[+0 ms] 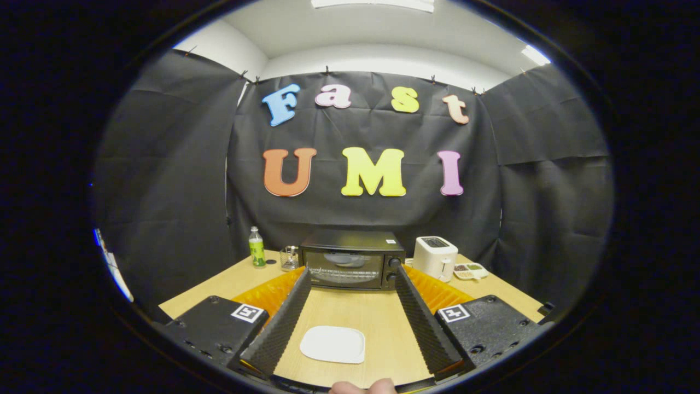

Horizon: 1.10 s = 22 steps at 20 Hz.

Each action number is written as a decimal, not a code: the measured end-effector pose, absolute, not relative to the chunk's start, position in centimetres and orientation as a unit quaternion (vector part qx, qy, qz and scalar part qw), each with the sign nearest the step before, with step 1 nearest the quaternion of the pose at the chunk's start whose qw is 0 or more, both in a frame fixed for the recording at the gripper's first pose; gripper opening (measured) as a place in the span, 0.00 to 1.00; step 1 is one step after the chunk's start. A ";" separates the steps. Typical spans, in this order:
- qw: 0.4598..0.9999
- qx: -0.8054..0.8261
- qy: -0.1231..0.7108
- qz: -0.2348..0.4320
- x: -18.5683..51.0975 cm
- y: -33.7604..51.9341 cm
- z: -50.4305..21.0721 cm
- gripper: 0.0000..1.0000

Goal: Open the toaster oven, put the food inside, and close the toaster oven door.

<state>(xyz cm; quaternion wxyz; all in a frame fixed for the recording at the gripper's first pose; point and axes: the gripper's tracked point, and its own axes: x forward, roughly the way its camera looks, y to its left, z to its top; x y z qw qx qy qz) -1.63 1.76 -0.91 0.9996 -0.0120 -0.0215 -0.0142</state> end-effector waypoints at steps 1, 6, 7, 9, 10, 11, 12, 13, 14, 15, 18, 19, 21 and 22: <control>1.000 -0.012 -0.021 -0.016 -1.9 1.5 -1.0 1.00; 0.999 -0.004 -0.023 -0.022 -2.4 0.9 -1.2 1.00; 1.000 0.000 -0.021 -0.022 -2.4 0.8 -1.1 1.00; 1.000 0.006 -0.020 -0.022 -2.5 0.8 -1.3 1.00; 0.999 -0.001 -0.022 -0.030 -2.4 0.3 -1.1 1.00; 0.999 -0.002 -0.022 -0.033 -2.4 0.1 -1.0 1.00; 0.999 0.003 -0.020 -0.029 -2.4 0.6 -1.2 1.00; 1.000 0.007 -0.018 -0.023 -2.4 1.1 -1.2 1.00; 1.000 0.006 -0.019 -0.022 -2.4 1.1 -1.2 1.00; 0.999 -0.002 -0.022 -0.026 -2.4 1.0 -1.0 1.00; 1.000 -0.003 -0.023 -0.021 -2.5 1.6 -1.1 1.00; 1.000 -0.001 -0.020 -0.020 -2.4 1.6 -1.2 1.00; 1.000 0.001 -0.019 -0.021 -2.3 1.2 -1.3 1.00; 1.000 0.001 -0.016 -0.019 -2.2 1.4 -1.5 1.00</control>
